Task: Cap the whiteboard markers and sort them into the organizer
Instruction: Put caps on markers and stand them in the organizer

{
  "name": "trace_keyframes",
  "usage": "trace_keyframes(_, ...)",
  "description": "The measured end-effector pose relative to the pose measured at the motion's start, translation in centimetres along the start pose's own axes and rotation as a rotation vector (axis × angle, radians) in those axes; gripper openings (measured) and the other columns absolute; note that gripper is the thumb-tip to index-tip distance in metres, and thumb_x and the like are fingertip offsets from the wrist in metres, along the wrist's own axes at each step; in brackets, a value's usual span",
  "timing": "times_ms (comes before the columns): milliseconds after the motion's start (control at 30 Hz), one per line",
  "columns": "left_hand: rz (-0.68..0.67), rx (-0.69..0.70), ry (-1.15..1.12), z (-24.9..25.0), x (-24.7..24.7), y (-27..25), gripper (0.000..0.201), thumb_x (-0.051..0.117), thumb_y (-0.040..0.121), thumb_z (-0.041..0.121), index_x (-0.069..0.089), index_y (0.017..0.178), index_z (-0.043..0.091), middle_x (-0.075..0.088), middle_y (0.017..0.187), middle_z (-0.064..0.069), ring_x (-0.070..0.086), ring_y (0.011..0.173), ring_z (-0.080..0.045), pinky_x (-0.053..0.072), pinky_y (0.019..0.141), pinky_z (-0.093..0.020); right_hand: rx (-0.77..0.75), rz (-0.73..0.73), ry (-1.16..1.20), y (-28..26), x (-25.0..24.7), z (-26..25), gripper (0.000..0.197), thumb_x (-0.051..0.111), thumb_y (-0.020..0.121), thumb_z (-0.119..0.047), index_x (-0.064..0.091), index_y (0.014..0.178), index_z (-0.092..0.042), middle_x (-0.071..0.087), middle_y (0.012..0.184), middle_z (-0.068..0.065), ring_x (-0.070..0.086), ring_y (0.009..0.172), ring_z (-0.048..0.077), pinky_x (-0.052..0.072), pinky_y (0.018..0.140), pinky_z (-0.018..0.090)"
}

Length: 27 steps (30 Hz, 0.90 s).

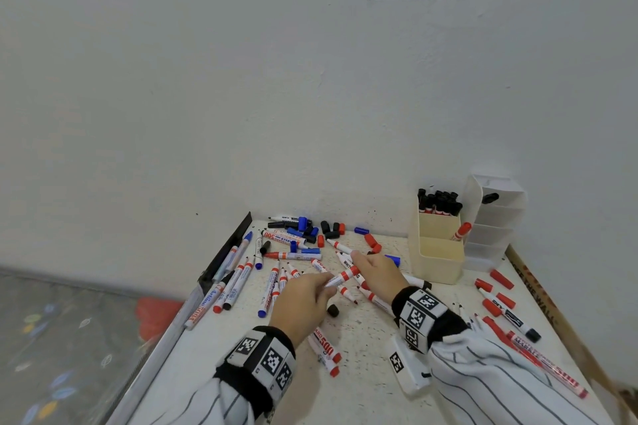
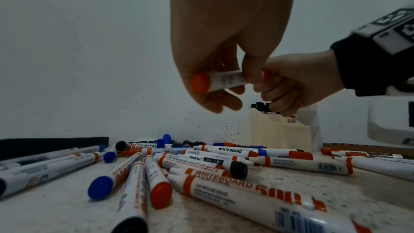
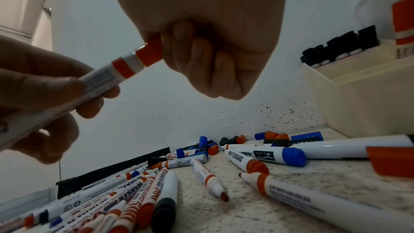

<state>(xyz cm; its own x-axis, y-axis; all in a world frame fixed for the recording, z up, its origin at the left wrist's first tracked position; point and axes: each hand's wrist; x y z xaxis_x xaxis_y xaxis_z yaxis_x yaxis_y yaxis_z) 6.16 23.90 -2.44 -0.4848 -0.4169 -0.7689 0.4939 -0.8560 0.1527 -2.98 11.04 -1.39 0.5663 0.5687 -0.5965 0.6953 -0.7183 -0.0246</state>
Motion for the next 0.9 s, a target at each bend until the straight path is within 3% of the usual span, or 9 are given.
trace_keyframes(133,-0.094,0.033,-0.077,0.3,-0.1,0.0,0.020,0.043,0.098,0.026,0.059,0.093,0.017,0.052,0.070,0.007,0.046,0.063,-0.003,0.038,0.061,-0.013,-0.026,0.044,0.099,-0.2,0.4,-0.1,0.042,0.035,0.098,-0.023,0.038,0.056,-0.017,0.030,0.054,-0.002,0.030,0.050,0.010,0.027,0.052,0.024)
trace_keyframes(200,-0.151,0.003,-0.212,0.4,-0.3,0.1,0.022,0.043,0.098,0.027,0.062,0.093,0.016,0.051,0.068,0.005,0.044,0.058,-0.003,0.040,0.059,-0.015,-0.055,0.048,0.116,-0.5,0.4,0.0,0.042,0.035,0.098,-0.022,0.038,0.056,-0.017,0.030,0.054,-0.002,0.030,0.050,0.010,0.027,0.052,0.023)
trace_keyframes(333,-0.365,-0.225,-0.662,0.8,-1.0,-0.3,0.025,0.042,0.098,0.028,0.062,0.095,0.013,0.048,0.060,0.005,0.032,0.038,-0.004,0.028,0.036,-0.016,-0.161,0.052,0.120,-1.1,0.2,0.3,0.042,0.035,0.098,-0.020,0.037,0.056,-0.018,0.029,0.053,-0.003,0.029,0.050,0.008,0.025,0.049,0.018)
trace_keyframes(467,-0.440,-0.277,-0.819,0.6,-0.9,-0.4,0.027,0.041,0.098,0.031,0.062,0.095,0.014,0.045,0.055,0.008,0.027,0.036,-0.005,0.022,0.034,-0.016,-0.259,0.000,0.073,-1.1,-0.3,0.3,0.040,0.035,0.099,-0.021,0.039,0.059,-0.020,0.032,0.055,-0.005,0.031,0.051,0.007,0.027,0.050,0.015)
trace_keyframes(567,-0.367,-0.240,-0.766,0.7,-0.3,0.0,0.026,0.041,0.098,0.029,0.063,0.098,0.015,0.051,0.064,0.005,0.039,0.041,-0.004,0.034,0.041,-0.016,-0.299,-0.060,-0.021,-0.6,-1.2,0.1,0.034,0.038,0.098,-0.026,0.042,0.065,-0.020,0.036,0.059,-0.005,0.034,0.054,0.007,0.032,0.052,0.014)
trace_keyframes(633,-0.299,-0.175,-0.612,0.4,0.1,0.5,0.027,0.043,0.097,0.030,0.062,0.111,0.018,0.060,0.087,0.007,0.054,0.069,-0.003,0.044,0.064,-0.016,-0.313,-0.075,-0.066,-0.2,-2.2,-0.1,0.027,0.044,0.095,-0.031,0.046,0.071,-0.019,0.044,0.063,-0.005,0.039,0.055,0.008,0.035,0.054,0.015)
trace_keyframes(700,-0.206,-0.121,-0.398,-0.6,0.4,1.3,0.028,0.047,0.096,0.029,0.058,0.121,0.024,0.054,0.115,0.010,0.048,0.105,-0.004,0.039,0.093,-0.023,-0.307,-0.060,-0.057,0.2,-3.7,-0.2,0.014,0.051,0.092,-0.028,0.052,0.081,-0.021,0.056,0.073,-0.005,0.051,0.062,0.009,0.045,0.060,0.019)
trace_keyframes(733,-0.146,-0.143,-0.314,-1.4,0.5,1.6,0.029,0.049,0.095,0.026,0.057,0.123,0.025,0.051,0.121,0.010,0.045,0.112,-0.006,0.037,0.099,-0.027,-0.297,-0.018,-0.041,0.4,-4.7,-0.2,0.007,0.052,0.092,-0.025,0.053,0.087,-0.020,0.060,0.079,-0.004,0.056,0.069,0.011,0.049,0.065,0.022)
trace_keyframes(900,-0.056,-0.454,-0.081,-6.0,0.3,2.3,0.023,0.050,0.092,0.017,0.056,0.114,0.019,0.058,0.117,-0.004,0.056,0.092,-0.011,0.048,0.074,-0.018,-0.268,0.493,-0.036,2.3,-11.1,1.1,0.022,0.053,0.092,-0.016,0.056,0.109,-0.005,0.059,0.090,-0.001,0.057,0.083,0.017,0.047,0.077,0.029)
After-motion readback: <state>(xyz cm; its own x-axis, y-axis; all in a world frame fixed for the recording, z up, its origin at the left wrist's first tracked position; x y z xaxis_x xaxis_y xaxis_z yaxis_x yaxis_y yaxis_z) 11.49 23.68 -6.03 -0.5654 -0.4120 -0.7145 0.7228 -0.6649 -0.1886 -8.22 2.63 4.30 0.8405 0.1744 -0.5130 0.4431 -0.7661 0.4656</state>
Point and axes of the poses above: each hand's wrist, its own y-axis towards the middle knuckle, its own x-axis out of the palm, z = x × y
